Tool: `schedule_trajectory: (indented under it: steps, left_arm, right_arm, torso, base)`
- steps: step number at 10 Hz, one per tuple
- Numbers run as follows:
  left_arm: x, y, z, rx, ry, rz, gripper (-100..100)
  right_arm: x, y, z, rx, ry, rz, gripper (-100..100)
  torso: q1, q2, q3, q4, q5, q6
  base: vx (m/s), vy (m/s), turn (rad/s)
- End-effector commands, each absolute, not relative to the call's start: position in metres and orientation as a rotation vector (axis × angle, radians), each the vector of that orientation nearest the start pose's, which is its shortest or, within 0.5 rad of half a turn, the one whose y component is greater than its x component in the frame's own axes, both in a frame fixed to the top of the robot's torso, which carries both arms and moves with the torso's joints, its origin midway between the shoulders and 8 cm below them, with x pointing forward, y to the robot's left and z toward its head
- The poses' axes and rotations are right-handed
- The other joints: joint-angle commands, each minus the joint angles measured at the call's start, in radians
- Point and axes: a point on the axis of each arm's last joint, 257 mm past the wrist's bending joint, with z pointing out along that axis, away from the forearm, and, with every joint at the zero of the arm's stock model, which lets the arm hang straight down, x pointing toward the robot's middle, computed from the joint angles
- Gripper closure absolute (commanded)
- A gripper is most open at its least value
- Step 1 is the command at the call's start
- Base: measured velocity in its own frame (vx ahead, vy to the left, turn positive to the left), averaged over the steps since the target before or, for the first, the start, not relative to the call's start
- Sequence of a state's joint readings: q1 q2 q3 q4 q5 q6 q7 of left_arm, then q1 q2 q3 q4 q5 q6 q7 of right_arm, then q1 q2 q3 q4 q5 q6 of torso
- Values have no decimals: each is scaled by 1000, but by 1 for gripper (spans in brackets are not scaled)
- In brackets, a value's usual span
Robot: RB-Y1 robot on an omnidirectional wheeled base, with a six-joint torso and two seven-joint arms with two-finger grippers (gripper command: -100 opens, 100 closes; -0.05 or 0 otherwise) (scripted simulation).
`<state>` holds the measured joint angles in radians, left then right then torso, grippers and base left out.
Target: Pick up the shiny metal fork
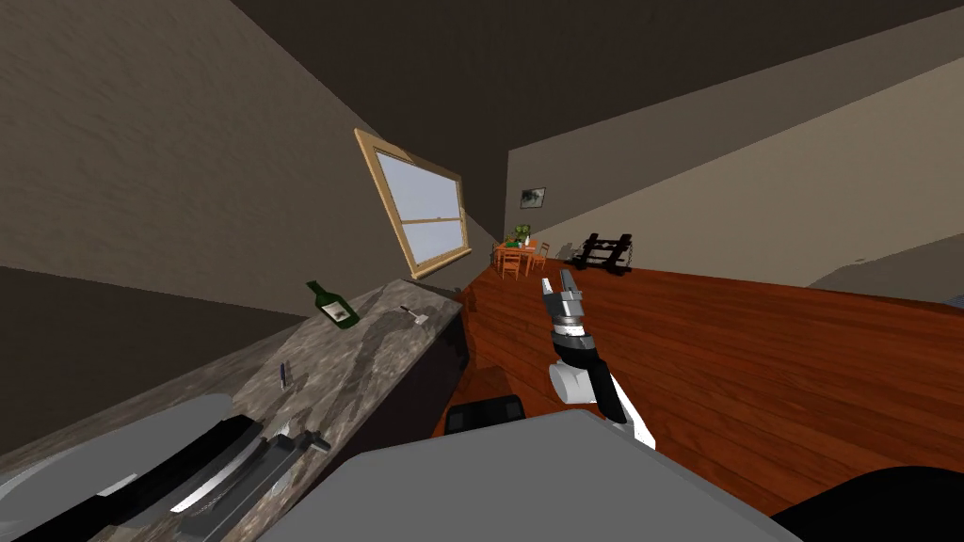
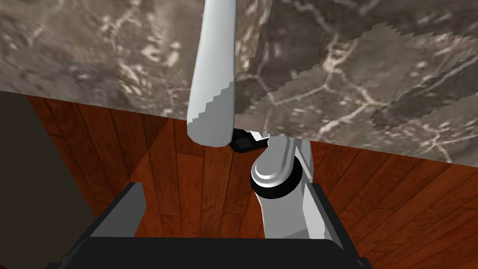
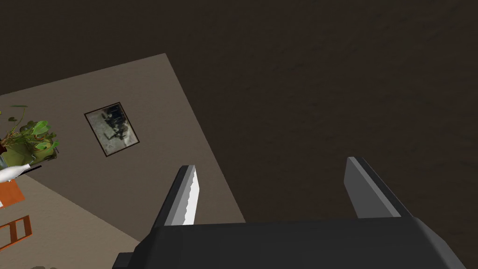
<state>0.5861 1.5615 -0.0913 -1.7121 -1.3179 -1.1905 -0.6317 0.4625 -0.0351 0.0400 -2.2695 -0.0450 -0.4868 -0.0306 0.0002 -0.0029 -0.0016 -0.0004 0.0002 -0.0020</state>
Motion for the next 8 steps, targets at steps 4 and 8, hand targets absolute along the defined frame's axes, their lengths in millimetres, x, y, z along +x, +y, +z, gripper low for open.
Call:
schedule_trajectory:
  steps: [4,8]
  left_arm:
    - [94,516,-321,-2612,-1597,524,-100]
    - [69,565,-317,-2506,-1477,501,-100]
  right_arm:
    - [352,-264,29,670,601,1416,0]
    - [352,-264,29,670,601,1416,0]
  torso:
    - [0,-1,0,0,0,0]
    - [0,-1,-1,0,0,0]
  base:
    - [36,9,-171]
    - [37,10,-170]
